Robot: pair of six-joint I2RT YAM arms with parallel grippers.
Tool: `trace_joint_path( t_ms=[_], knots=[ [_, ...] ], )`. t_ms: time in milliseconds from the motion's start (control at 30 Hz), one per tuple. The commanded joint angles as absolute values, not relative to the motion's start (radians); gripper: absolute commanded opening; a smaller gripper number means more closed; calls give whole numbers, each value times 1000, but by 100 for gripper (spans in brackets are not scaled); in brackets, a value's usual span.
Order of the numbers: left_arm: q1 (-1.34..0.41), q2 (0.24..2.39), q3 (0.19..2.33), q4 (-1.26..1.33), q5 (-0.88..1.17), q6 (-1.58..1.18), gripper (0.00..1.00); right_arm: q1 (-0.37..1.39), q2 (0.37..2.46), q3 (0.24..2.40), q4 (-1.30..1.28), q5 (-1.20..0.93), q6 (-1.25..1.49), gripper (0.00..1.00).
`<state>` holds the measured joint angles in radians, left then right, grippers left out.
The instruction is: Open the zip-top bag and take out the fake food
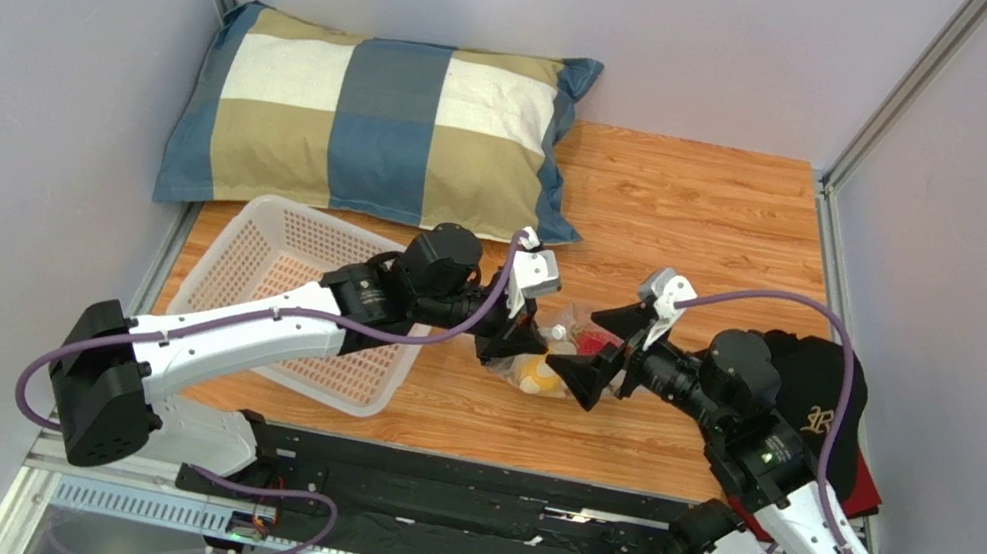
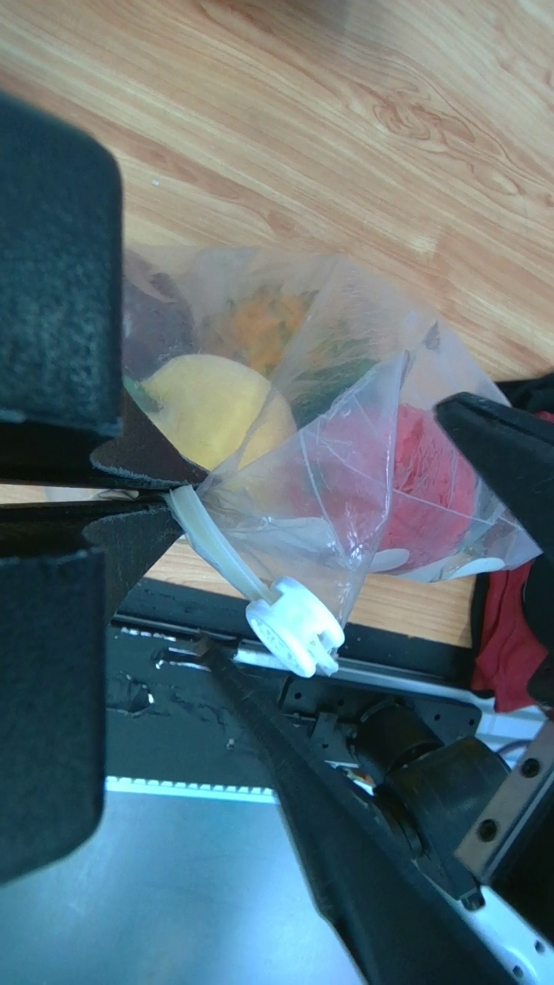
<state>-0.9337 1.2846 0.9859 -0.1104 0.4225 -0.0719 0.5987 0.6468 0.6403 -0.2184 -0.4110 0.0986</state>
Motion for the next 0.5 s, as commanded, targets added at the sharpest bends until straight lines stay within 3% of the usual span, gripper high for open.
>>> trace_joint_path(
  t_ms=[0, 33, 100, 133, 200, 233, 300, 333, 367, 467],
  knots=[
    [-925, 1247, 1046, -115, 480, -100, 0, 672, 627, 661, -121, -356, -75, 100],
    [-925, 1243, 1046, -115, 482, -104, 0, 670, 629, 667, -123, -370, -78, 100],
    [-925, 1241, 1046, -115, 492, -103, 0, 672, 646, 673, -123, -370, -72, 88],
    [-925, 1238, 1045, -115, 494, -104, 0, 673, 650, 676, -121, -365, -72, 74],
    [-925, 1236, 1040, -107, 495, -106, 0, 672, 667, 678, -111, -350, -55, 58],
    [-925, 1235, 1037, -103, 497, -106, 0, 673, 689, 683, -98, -353, -49, 40],
    [-925, 1232, 1028, -87, 506, -110, 0, 672, 709, 695, -88, -370, -17, 31],
    [-925, 1224, 1025, -83, 506, -112, 0, 673, 730, 710, -75, -373, -11, 11],
    [-925, 1220, 1023, -83, 508, -109, 3, 672, 738, 722, -80, -373, -8, 0],
    [-922, 1155, 993, -77, 480, -77, 30, 672, 758, 785, -165, -339, -6, 0]
  ],
)
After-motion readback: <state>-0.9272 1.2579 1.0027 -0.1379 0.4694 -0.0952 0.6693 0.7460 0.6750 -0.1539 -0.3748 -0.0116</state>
